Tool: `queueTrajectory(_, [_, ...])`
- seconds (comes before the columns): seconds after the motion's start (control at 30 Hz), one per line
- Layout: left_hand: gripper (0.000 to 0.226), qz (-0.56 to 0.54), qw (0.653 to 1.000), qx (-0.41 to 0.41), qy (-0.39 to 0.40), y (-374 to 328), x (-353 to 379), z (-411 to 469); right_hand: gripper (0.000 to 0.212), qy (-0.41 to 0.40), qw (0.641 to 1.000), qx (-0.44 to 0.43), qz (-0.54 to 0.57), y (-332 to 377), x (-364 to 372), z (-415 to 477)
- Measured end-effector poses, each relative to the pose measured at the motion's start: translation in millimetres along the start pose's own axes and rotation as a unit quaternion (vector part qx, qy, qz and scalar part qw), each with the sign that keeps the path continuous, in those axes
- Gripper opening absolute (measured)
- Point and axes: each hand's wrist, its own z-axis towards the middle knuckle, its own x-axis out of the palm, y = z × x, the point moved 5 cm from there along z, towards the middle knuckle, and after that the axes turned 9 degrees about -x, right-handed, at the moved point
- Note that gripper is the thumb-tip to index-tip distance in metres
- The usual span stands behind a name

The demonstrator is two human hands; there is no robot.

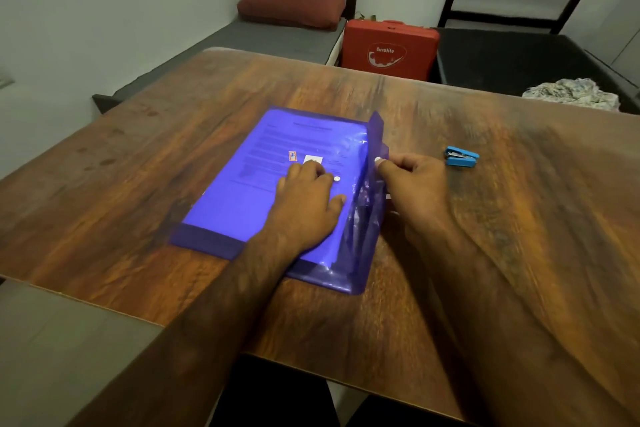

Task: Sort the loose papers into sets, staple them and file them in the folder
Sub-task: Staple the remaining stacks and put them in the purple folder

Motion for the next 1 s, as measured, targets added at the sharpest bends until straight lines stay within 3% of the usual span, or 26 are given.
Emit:
queueTrajectory(0.1, [0.041, -0.008, 1.000, -0.019, -0.020, -12, 5, -1, 0.034, 0.003, 0.999, -0.010, -0.042, -2, 4, 7])
queueTrajectory(0.27, [0.030, -0.045, 0.998, -0.033, -0.021, -36, 16, -5, 0.007, 0.015, 0.983, -0.053, -0.173, 9, 6, 3])
queueTrajectory(0.5, [0.033, -0.099, 0.994, 0.037, 0.012, -20, 13, 11, 0.004, 0.023, 0.963, -0.103, -0.247, 0, 7, 3])
queueTrajectory(0.6, [0.027, -0.122, 0.991, 0.059, -0.001, -14, 14, 11, 0.017, 0.045, 0.951, -0.133, -0.277, 1, 11, 0])
queueTrajectory(0.83, [0.024, -0.145, 0.988, 0.048, -0.011, -10, 14, 14, 0.032, 0.100, 0.886, -0.224, -0.394, 7, 19, -2])
queueTrajectory(1.0, [0.027, -0.157, 0.986, 0.043, -0.022, -12, 13, 12, 0.026, 0.123, 0.816, -0.268, -0.498, 19, 24, -8])
